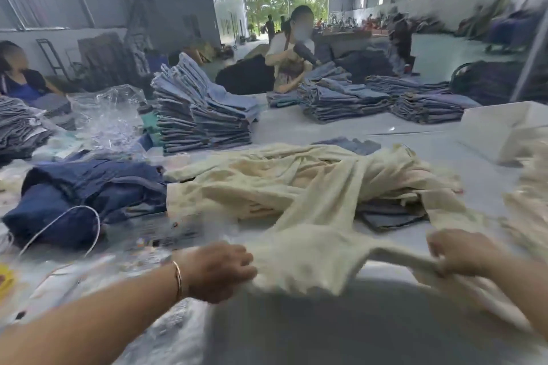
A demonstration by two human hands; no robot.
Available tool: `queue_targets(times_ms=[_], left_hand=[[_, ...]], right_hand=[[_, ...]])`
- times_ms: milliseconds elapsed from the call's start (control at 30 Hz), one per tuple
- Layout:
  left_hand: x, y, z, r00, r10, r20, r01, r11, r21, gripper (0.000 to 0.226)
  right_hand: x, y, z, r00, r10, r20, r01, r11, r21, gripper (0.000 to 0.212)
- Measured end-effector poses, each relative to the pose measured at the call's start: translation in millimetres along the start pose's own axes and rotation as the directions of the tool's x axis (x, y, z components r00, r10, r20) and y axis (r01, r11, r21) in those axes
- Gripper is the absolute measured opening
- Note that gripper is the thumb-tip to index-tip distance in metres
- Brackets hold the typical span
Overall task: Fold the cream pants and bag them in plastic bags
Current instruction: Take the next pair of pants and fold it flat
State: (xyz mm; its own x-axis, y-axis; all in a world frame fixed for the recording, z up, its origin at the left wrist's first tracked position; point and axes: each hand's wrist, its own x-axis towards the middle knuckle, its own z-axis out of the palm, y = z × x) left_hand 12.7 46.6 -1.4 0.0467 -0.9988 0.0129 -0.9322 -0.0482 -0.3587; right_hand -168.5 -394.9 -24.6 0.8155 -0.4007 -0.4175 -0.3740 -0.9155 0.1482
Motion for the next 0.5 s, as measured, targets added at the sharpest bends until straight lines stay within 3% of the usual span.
queue_targets(times_ms=[33, 67, 100, 133, 200, 267, 333, 433, 500], left_hand=[[-5, 10, 21, 0.993, 0.059, 0.103, -0.06, 0.998, 0.009, 0.03], [-12, 31, 41, 0.966, 0.009, 0.26, 0.009, 0.998, -0.065, 0.045], [-20, 51, 63, 0.935, -0.075, 0.348, 0.109, 0.991, -0.081, 0.066], [-22, 62, 77, 0.884, -0.183, 0.43, 0.262, 0.956, -0.134, 0.092], [-19, 65, 88, 0.766, -0.331, 0.552, 0.495, 0.85, -0.178, 0.127], [-15, 71, 97, 0.664, -0.438, 0.606, 0.665, 0.716, -0.211, 0.137], [-7, 75, 102, 0.524, -0.53, 0.667, 0.825, 0.512, -0.24, 0.14], [6, 72, 100, 0.337, -0.639, 0.692, 0.941, 0.237, -0.24, 0.145], [20, 72, 100, 0.288, -0.678, 0.676, 0.934, 0.044, -0.355, 0.133]], right_hand=[[-17, -40, 14, 0.998, 0.042, 0.046, -0.044, 0.998, 0.038, 0.052], [-17, -48, 37, 1.0, -0.019, -0.015, 0.02, 0.997, 0.075, 0.078], [-12, -60, 57, 0.998, -0.036, 0.052, 0.032, 0.997, 0.076, 0.1], [-10, -67, 69, 0.998, -0.07, -0.007, 0.07, 0.993, 0.092, 0.111], [-5, -80, 84, 0.993, -0.114, -0.004, 0.114, 0.989, 0.099, 0.109], [-11, -102, 99, 0.994, -0.102, -0.042, 0.106, 0.988, 0.114, 0.102], [-6, -108, 106, 0.994, -0.072, -0.08, 0.088, 0.969, 0.232, 0.102], [-2, -105, 101, 0.999, -0.038, -0.03, 0.046, 0.921, 0.387, 0.111], [0, -103, 100, 0.999, -0.039, -0.027, 0.047, 0.883, 0.466, 0.098]])
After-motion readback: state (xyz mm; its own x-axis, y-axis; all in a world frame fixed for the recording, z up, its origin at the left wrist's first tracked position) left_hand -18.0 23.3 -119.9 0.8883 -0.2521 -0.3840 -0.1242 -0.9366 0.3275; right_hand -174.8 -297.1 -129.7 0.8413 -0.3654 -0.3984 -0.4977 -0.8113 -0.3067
